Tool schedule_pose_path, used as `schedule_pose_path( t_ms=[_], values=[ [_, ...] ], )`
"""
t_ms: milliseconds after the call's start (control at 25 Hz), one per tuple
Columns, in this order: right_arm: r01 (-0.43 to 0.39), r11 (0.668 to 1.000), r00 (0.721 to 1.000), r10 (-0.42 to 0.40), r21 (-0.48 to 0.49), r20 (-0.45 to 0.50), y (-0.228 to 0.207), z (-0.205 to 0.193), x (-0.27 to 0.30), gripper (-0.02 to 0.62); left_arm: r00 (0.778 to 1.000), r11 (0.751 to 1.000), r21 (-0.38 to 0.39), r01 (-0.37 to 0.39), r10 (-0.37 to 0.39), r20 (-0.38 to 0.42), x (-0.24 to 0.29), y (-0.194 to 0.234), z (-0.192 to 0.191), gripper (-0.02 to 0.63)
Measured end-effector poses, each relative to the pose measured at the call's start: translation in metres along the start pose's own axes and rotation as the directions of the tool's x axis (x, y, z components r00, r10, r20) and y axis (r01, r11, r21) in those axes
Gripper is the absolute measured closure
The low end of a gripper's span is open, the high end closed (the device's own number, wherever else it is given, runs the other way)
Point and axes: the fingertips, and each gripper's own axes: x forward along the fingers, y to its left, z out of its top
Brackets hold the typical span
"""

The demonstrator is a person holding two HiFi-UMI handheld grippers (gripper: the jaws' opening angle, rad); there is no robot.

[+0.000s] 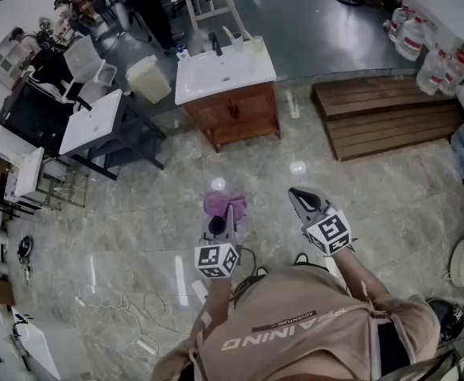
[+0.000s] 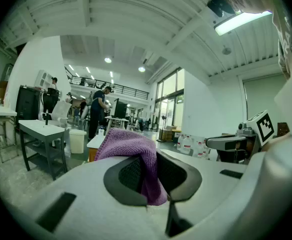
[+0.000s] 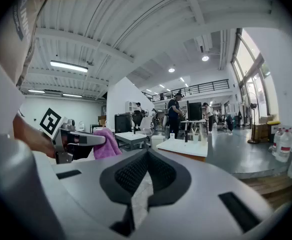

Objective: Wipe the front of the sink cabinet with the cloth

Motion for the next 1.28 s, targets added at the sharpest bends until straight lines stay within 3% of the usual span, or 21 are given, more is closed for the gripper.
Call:
schedule_pose_path(
  t_ms=[520,720,960,1160,1280],
  values=[
    [-0.044,0.998,0.998,0.046,0.036,-0.033,-0.038,-0.027,0.004,0.584,0.999,0.997,-0.068,-0.036,0.033,-0.039,0.022,-0.018,-0.031,0.569],
    [-0.066,0.997,0.996,0.068,0.037,-0.058,-0.029,-0.033,0.043,0.584,0.999,0.996,-0.080,-0.031,0.028,-0.042,0.037,0.021,-0.034,0.569],
    [-0.072,0.997,0.996,0.072,-0.001,-0.057,-0.021,-0.005,0.092,0.584,1.000,0.994,-0.113,0.002,-0.002,-0.002,0.074,0.071,-0.016,0.569],
    [-0.060,0.998,0.992,0.055,-0.037,-0.112,-0.017,0.002,0.149,0.584,0.999,0.998,-0.055,0.044,-0.043,0.029,0.098,0.115,0.004,0.569],
    [-0.020,0.999,0.995,0.016,-0.040,-0.095,-0.017,0.011,0.187,0.584,0.999,0.998,-0.038,0.040,-0.039,0.023,0.102,0.152,0.008,0.569]
  ],
)
